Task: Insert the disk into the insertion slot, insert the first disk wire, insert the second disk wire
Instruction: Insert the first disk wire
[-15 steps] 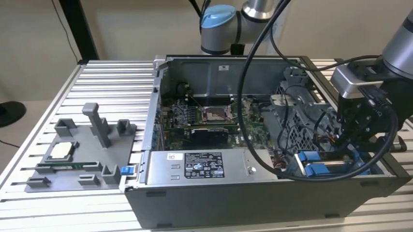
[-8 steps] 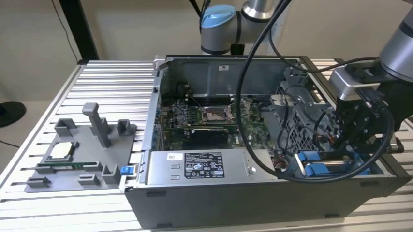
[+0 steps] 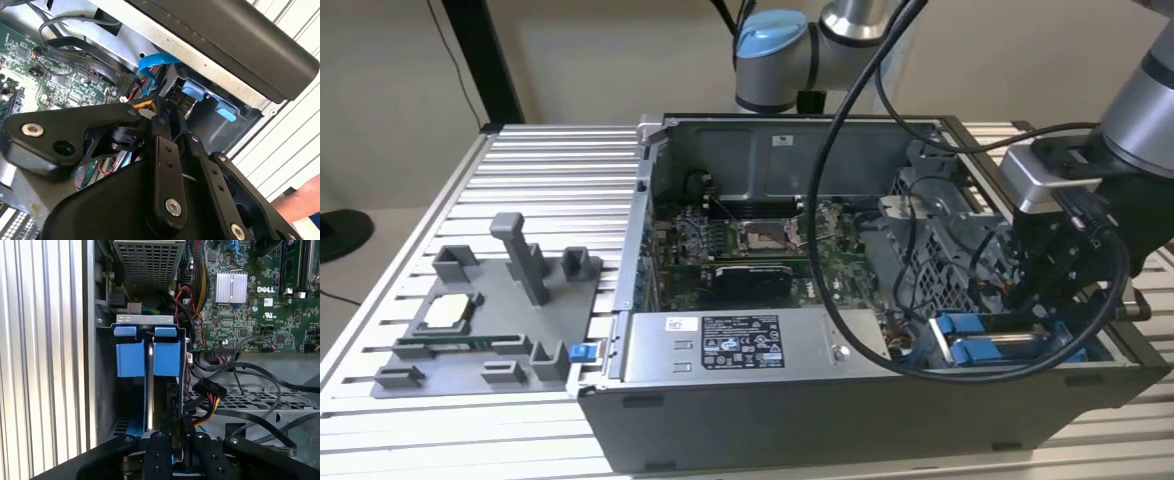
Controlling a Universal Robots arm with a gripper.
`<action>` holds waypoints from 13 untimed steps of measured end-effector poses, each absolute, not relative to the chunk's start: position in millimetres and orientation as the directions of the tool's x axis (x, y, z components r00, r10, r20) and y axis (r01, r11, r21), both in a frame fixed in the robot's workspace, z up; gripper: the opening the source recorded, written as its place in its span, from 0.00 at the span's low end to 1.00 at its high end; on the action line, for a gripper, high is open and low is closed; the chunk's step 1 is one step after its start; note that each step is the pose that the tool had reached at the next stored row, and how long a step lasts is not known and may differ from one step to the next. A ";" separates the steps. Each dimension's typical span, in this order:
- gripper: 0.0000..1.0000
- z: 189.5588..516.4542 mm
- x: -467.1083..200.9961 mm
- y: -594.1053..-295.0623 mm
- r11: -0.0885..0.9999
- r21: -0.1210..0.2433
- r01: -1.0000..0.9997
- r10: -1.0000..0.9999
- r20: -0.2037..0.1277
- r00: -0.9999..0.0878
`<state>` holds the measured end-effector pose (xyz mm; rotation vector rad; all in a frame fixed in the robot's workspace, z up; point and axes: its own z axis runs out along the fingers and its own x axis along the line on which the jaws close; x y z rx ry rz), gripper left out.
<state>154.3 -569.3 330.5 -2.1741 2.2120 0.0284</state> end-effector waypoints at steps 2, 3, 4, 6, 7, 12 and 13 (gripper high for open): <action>1.00 332.0 154.4 -569.3 0.017 -0.015 -1.000 -0.999 -0.040 -0.017; 1.00 333.3 154.4 -569.2 0.017 -0.015 -1.000 -0.999 -0.040 -0.017; 1.00 335.0 154.4 -569.2 0.017 -0.015 -1.000 -0.999 -0.040 -0.017; 1.00 339.6 154.4 -569.2 0.017 -0.015 -1.000 -0.999 -0.040 -0.017; 1.00 341.7 154.4 -569.3 0.017 -0.015 -1.000 -0.999 -0.040 -0.017; 1.00 355.6 154.4 -569.2 0.017 -0.015 -1.000 -0.999 -0.040 -0.017; 1.00 358.6 154.4 -569.2 0.017 -0.015 -1.000 -0.999 -0.040 -0.017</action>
